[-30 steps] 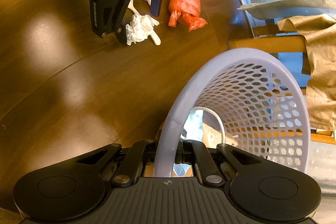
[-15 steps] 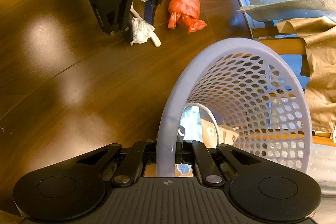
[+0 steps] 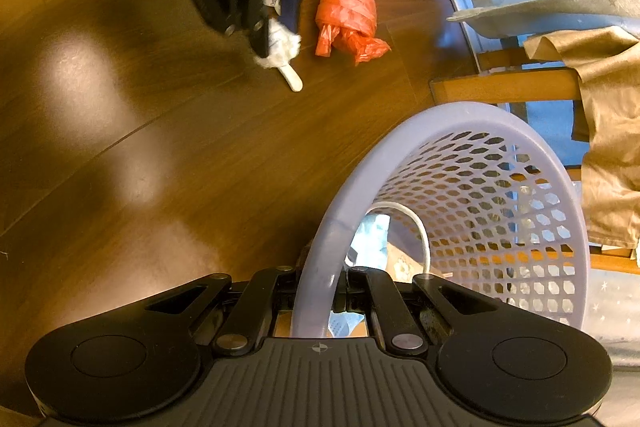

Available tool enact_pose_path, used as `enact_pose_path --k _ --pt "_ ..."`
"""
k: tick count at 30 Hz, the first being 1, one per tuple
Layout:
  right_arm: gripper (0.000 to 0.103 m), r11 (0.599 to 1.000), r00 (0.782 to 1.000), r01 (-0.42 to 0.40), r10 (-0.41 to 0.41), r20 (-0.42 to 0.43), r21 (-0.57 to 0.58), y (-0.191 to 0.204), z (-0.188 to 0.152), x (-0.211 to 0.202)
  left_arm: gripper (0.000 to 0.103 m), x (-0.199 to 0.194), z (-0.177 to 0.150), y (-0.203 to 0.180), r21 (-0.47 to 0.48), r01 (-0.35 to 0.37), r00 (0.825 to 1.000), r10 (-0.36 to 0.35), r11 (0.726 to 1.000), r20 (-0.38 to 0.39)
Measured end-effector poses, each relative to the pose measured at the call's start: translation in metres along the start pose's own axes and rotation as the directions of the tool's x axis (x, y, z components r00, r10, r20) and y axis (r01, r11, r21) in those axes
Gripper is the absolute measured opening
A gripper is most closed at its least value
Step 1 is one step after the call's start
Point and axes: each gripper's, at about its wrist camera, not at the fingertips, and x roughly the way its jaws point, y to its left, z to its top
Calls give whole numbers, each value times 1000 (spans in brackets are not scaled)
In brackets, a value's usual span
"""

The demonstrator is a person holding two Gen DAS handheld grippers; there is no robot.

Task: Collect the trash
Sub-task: 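Carry the tissue over the basket and open the left gripper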

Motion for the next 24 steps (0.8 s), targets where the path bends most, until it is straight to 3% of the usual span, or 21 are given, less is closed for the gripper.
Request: enact_pose_path --k 9,15,24 --pt "2 1000 1000 0 0 -4 -5 -1 1 -1 21 -70 39 23 -42 27 993 -22 999 112" --pt "2 1000 1000 -1 1 -3 -16 -1 3 -2 21 -113 78 31 -42 63 976 -52 997 212" --pt "2 1000 1000 -3 2 -3 -19 -1 5 -1 22 -121 129 26 -21 138 945 -126 990 301"
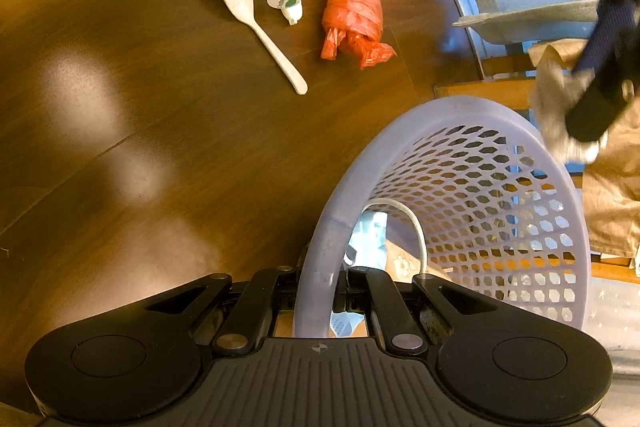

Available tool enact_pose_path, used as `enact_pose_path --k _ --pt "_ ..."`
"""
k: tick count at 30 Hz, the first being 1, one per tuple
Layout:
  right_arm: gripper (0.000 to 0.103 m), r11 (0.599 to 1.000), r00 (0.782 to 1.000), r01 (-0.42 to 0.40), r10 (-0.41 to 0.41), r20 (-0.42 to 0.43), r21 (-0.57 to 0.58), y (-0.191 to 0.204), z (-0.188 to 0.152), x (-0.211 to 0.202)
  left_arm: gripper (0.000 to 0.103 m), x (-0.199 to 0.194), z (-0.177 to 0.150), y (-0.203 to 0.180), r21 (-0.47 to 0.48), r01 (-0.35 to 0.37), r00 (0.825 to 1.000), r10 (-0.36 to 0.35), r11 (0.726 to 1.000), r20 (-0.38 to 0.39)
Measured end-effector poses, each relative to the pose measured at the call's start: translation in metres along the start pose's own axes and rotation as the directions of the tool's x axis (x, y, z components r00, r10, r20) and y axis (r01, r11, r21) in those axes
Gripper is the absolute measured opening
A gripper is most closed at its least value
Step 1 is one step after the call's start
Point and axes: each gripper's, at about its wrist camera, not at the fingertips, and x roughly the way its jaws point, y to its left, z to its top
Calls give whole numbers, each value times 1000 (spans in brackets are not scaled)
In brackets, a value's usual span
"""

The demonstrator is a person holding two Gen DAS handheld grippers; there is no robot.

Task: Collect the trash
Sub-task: 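Carry the tissue over the basket and open the left gripper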

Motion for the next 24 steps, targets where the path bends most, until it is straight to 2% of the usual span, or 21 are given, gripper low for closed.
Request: enact_pose_path --k 4,7,8,15,20,22,24 --pt "2 1000 1000 -1 1 1 3 2 1 -1 25 12 5 -4 -7 25 1000 -25 1000 7" --pt "2 1000 1000 -2 2 1 0 2 1 -1 43 18 8 -4 -26 28 999 -28 999 19" --pt "2 1000 1000 -1 1 0 1 2 1 -1 45 18 8 -3 -30 26 999 -25 999 21" --pt "2 1000 1000 -2 2 0 0 2 2 -1 45 13 2 8 -73 3 1000 -2 997 21" --pt "2 1000 1000 -2 2 -2 0 1 3 0 45 23 4 6 -86 22 999 -20 996 25" --pt "2 1000 1000 -2 2 -1 2 1 3 0 55 28 4 6 -102 19 1000 -17 995 18" --pt "2 1000 1000 -1 1 0 1 1 3 0 58 29 3 8 -117 15 1000 -14 993 13"
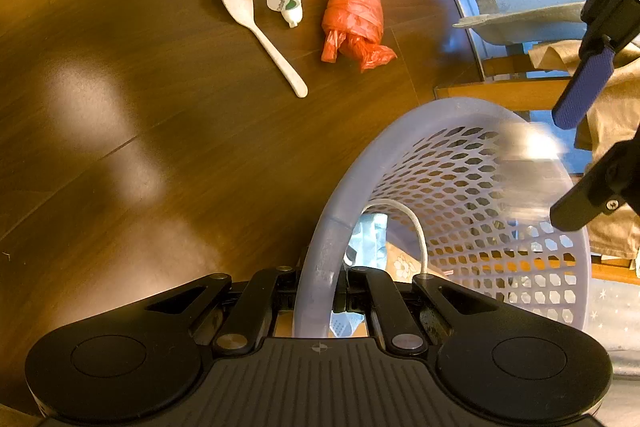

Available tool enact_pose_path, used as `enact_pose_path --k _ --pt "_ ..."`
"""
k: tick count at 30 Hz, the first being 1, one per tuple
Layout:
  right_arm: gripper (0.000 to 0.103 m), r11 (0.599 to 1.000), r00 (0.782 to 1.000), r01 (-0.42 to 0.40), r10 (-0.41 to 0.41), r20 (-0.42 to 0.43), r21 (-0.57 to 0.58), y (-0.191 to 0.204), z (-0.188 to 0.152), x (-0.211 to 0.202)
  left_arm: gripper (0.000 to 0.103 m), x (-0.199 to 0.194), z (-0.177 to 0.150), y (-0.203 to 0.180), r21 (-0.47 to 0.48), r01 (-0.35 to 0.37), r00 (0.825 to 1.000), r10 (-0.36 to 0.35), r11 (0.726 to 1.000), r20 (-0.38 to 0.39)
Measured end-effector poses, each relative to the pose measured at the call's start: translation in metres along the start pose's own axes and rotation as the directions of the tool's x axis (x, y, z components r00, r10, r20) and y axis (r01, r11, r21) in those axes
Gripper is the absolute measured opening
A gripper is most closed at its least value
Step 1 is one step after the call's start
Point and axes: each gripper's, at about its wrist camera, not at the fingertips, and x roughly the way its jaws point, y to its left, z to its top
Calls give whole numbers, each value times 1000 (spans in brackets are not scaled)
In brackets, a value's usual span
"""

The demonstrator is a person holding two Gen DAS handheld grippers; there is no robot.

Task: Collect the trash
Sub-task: 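Carry the tissue over the basket and open the left gripper, then move the left gripper down to the Cestbon water bottle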

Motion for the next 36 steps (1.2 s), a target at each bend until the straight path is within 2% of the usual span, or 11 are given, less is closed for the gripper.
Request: enact_pose_path --k 2,10,18,20,32,36 --pt "2 1000 1000 1 -1 0 -2 0 0 0 63 -1 0 3 -10 -8 1000 8 1000 2" --pt "2 1000 1000 0 0 -2 5 0 0 1 66 -18 -1 13 -18 -54 998 54 998 28" --pt "2 1000 1000 -4 4 -5 -2 1 -1 1 68 -39 -22 36 -40 -139 990 140 989 8" --pt "2 1000 1000 -5 5 -5 -2 0 -1 1 72 -45 -31 41 -36 -161 987 161 986 0" --pt "2 1000 1000 -10 10 -14 -5 -1 -1 2 74 -67 -92 68 -50 -241 964 233 969 -125" --pt "2 1000 1000 -10 10 -14 -6 -1 -1 1 74 -73 -112 72 -40 -273 951 263 961 -161"
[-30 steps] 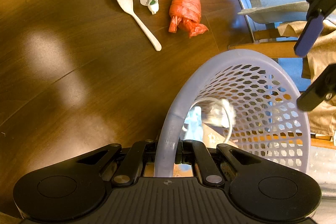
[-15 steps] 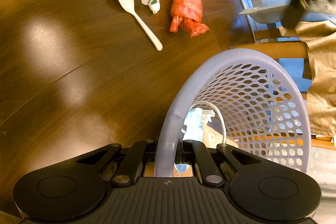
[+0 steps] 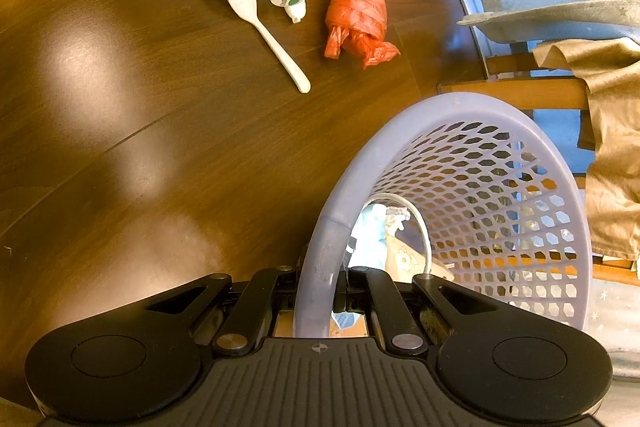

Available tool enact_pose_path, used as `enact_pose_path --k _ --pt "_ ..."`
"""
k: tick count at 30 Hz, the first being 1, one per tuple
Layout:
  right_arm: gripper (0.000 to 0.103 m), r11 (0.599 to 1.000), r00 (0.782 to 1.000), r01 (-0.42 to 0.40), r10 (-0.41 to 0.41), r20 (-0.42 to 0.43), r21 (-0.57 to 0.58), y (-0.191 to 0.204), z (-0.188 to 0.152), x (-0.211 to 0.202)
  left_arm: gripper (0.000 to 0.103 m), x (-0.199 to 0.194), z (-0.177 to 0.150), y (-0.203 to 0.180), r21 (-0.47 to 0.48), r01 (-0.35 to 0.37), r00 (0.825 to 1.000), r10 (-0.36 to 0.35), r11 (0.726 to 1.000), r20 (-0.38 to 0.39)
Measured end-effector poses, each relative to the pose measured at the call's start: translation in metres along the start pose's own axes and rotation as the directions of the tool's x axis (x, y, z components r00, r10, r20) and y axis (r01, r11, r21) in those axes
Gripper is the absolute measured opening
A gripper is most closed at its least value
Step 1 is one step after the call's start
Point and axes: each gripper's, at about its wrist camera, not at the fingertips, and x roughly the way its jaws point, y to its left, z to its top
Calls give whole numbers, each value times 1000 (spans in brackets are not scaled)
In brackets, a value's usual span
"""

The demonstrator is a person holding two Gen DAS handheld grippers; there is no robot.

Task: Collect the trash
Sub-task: 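Move the left gripper down to the Cestbon water bottle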

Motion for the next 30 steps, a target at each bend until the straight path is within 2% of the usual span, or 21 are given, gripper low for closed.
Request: enact_pose_path --k 8,13,16,21,24,27,30 --pt "2 1000 1000 -2 2 -1 2 0 0 0 74 12 -44 -2 80 -32 995 39 996 -89" --pt "2 1000 1000 -3 3 -2 6 0 0 0 74 24 -67 3 185 -69 988 92 980 -122" --pt "2 1000 1000 -4 4 -2 6 0 0 0 74 35 -78 7 273 -78 981 122 959 -150" --pt "2 1000 1000 -2 2 -2 0 0 0 0 74 59 -98 10 439 -41 964 151 898 -218" --pt "2 1000 1000 -2 2 -2 -2 0 0 0 74 70 -101 14 485 -21 958 157 874 -241" --pt "2 1000 1000 -1 1 -2 -6 1 0 0 75 81 -102 18 508 5 949 157 861 -274" --pt "2 1000 1000 -1 1 -4 -1 0 0 0 74 91 -102 24 492 24 935 154 870 -318"
